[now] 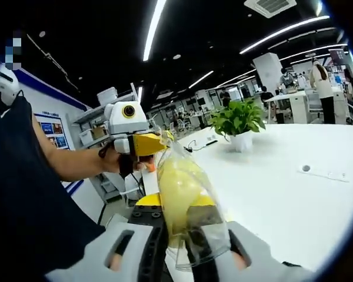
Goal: Compare the silicone blocks by pressing each to a similar depth, holding the contact briefly, and releasing to observe deformation and rebound differences across the visible hardness samples.
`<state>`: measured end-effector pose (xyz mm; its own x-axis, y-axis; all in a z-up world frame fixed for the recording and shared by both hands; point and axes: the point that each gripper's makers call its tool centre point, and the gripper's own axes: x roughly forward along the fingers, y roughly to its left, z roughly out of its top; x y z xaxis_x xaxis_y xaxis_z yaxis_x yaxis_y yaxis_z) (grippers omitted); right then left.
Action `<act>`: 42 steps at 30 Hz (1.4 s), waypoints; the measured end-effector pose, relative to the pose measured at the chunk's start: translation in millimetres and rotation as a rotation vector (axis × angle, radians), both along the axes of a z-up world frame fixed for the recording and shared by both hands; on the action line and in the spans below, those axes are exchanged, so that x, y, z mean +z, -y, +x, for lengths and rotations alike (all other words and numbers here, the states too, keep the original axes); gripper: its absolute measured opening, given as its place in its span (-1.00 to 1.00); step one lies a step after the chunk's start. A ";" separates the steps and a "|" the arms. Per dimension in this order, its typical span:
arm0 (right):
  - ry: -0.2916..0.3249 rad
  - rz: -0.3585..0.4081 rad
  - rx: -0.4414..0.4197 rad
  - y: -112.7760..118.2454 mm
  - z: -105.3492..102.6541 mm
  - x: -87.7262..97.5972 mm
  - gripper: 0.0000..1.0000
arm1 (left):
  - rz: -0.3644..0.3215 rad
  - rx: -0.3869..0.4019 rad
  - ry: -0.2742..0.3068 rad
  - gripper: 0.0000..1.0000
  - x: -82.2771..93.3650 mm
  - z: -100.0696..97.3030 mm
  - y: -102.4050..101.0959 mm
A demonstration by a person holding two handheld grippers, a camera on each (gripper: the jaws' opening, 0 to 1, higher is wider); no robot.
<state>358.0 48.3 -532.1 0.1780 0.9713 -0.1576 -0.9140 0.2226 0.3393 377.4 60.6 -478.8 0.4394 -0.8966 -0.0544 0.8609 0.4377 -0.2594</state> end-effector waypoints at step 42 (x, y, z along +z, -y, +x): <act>-0.027 -0.004 -0.042 9.4 4.3 -13.4 -0.76 | 0.016 0.001 -0.058 -1.00 -11.7 0.9 9.6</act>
<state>362.3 38.8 -545.5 0.2140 0.9626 -0.1663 -0.8944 0.2615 0.3628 378.3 51.0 -490.5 0.4356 -0.8952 -0.0944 0.8445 0.4427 -0.3014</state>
